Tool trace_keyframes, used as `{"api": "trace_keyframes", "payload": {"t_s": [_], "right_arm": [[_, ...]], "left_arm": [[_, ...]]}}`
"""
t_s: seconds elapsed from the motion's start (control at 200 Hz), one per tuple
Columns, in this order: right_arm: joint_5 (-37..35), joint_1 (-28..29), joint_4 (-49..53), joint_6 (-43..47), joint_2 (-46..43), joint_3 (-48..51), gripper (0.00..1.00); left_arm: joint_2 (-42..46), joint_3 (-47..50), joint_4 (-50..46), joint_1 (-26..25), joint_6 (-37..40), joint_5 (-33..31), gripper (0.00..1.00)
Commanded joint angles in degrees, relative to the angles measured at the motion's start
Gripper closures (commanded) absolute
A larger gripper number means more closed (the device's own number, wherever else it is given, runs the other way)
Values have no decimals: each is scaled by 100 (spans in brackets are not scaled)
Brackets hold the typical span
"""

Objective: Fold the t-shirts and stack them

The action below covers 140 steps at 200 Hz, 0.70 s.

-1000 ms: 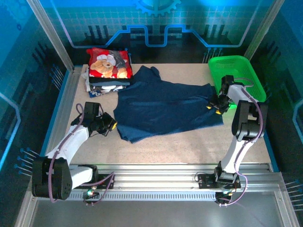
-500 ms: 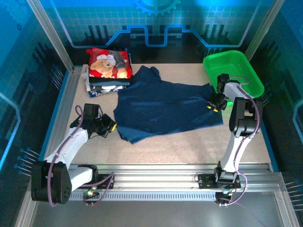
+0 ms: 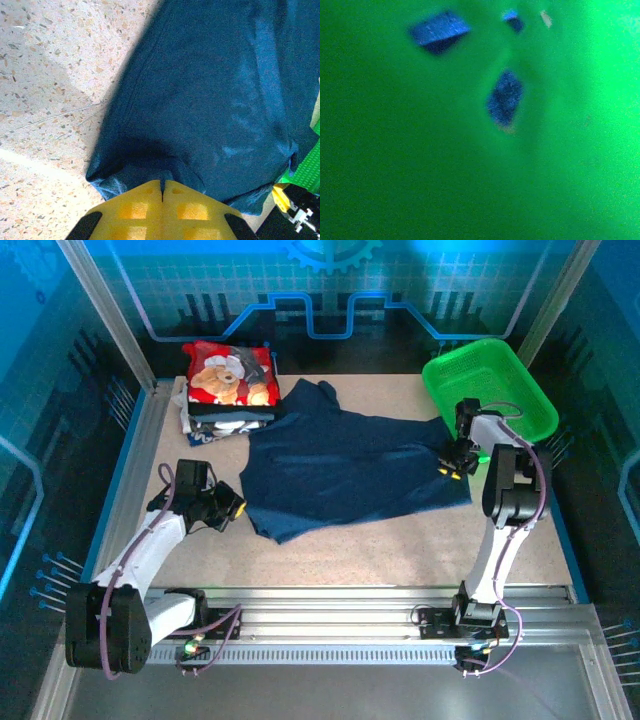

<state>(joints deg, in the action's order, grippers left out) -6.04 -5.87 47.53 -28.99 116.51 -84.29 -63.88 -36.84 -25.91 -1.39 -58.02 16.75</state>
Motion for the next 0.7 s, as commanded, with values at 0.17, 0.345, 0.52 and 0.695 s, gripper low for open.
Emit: {"api": "trace_keyframes", "payload": {"t_s": [0.17,0.345,0.52,0.695], "right_arm": [[-96,63,321,11,416,-42,90],[-37,3,114,-128,45,9,100],[101,-173,182,-179,-304,-181,100],[249,-278,479,28,-493,-507,100]], "left_arm": [[84,-25,-177,102,174,-49,100],[92,-108,-278,104,242,-73,100],[113,-163,-309,112,285,-76,100],[136,-313,-376,117,326,-50,100]]}}
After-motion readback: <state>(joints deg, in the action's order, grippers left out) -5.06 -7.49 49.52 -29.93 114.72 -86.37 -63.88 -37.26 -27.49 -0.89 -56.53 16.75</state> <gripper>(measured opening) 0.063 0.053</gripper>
